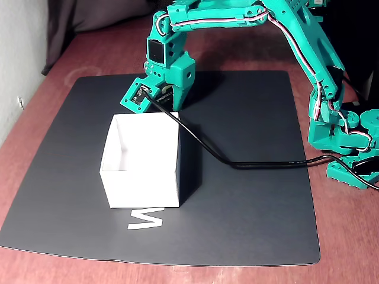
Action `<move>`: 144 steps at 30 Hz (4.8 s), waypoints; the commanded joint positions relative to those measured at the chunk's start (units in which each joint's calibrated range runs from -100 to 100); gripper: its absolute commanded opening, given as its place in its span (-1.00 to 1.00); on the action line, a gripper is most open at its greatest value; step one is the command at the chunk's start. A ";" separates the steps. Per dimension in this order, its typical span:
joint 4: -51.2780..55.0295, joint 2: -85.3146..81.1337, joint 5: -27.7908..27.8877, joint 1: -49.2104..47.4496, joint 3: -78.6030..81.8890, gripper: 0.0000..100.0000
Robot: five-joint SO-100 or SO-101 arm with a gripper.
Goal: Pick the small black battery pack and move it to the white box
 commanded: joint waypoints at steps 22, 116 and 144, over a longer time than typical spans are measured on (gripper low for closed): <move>0.64 0.05 0.01 3.88 1.26 -0.75; -1.03 -38.88 12.02 -22.52 2.99 -0.98; -0.85 -41.42 50.21 -49.03 14.14 -0.98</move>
